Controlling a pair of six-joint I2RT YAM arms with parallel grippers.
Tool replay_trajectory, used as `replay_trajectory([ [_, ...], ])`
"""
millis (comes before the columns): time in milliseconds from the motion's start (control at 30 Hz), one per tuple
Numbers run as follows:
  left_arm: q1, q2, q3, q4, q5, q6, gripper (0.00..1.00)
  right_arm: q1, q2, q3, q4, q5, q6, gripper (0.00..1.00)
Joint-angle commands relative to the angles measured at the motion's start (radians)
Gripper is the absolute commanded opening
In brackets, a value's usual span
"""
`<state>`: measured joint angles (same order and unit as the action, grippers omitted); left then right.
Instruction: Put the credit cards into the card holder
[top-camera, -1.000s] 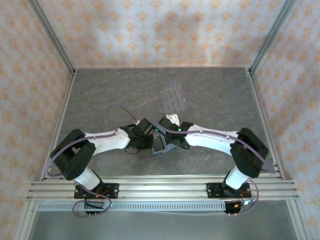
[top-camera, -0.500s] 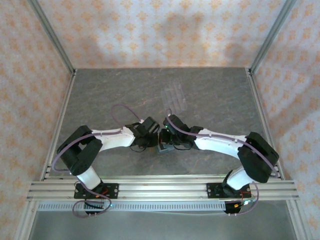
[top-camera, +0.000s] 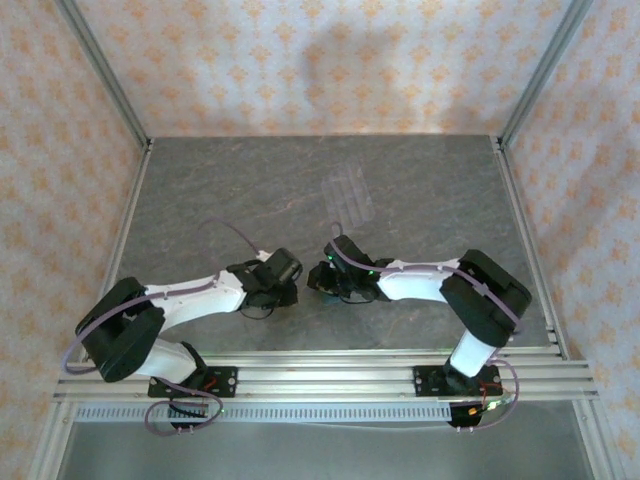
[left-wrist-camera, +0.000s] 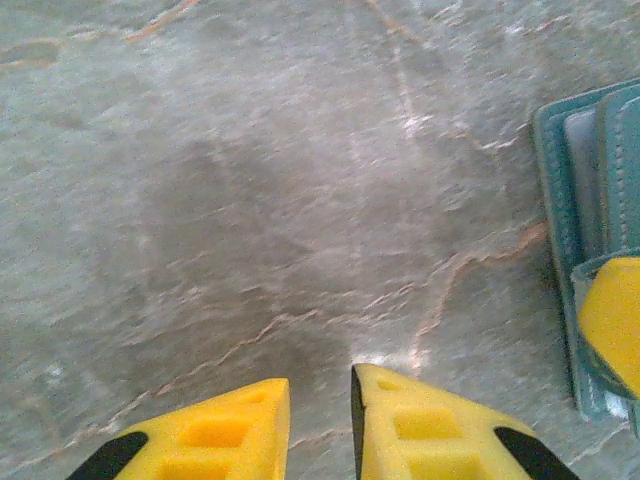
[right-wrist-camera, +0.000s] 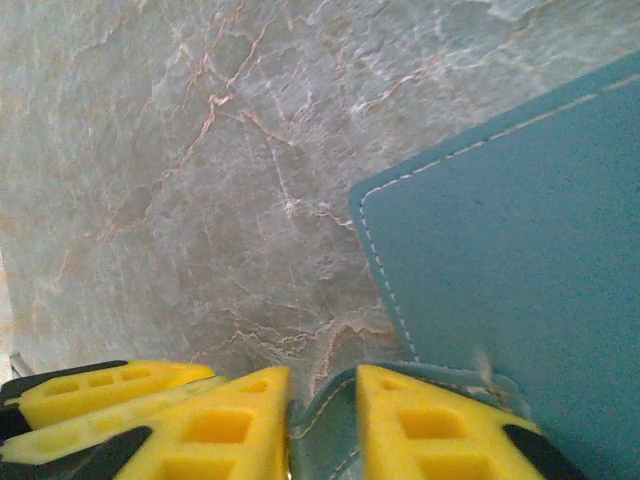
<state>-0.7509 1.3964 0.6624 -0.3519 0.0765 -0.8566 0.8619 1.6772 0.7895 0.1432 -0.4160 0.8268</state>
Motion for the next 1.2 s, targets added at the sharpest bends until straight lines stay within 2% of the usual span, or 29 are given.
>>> replay_trajectory([
  [0, 0.008, -0.046, -0.020, -0.076, -0.056, -0.018, 0.26, -0.003, 0.003, 0.026, 0.010, -0.011, -0.016, 0.31],
  [100, 0.025, -0.079, -0.013, -0.105, -0.055, -0.004, 0.28, -0.003, -0.039, 0.087, -0.109, -0.021, -0.089, 0.44],
  [167, 0.040, -0.106, -0.007, -0.128, -0.055, 0.007, 0.29, -0.005, -0.058, 0.152, -0.222, -0.049, -0.138, 0.48],
  [400, 0.090, -0.173, 0.029, -0.202, -0.047, 0.057, 0.31, -0.027, -0.125, 0.286, -0.451, -0.123, -0.213, 0.53],
  [533, 0.090, -0.179, 0.095, -0.253, -0.043, 0.097, 0.31, -0.094, -0.211, 0.259, -0.516, -0.111, -0.225, 0.49],
  [700, 0.083, -0.132, 0.194, -0.258, 0.035, 0.157, 0.31, -0.188, -0.232, 0.195, -0.603, -0.081, -0.279, 0.33],
  [867, 0.006, 0.024, 0.378, -0.284, 0.054, 0.213, 0.31, -0.201, -0.173, 0.142, -0.557, -0.087, -0.317, 0.33],
  [1000, -0.040, 0.155, 0.486, -0.279, 0.073, 0.217, 0.27, -0.195, -0.126, 0.117, -0.513, -0.071, -0.320, 0.30],
  [1167, -0.053, 0.268, 0.528, -0.284, 0.064, 0.214, 0.24, -0.144, -0.070, 0.125, -0.532, 0.044, -0.348, 0.33],
])
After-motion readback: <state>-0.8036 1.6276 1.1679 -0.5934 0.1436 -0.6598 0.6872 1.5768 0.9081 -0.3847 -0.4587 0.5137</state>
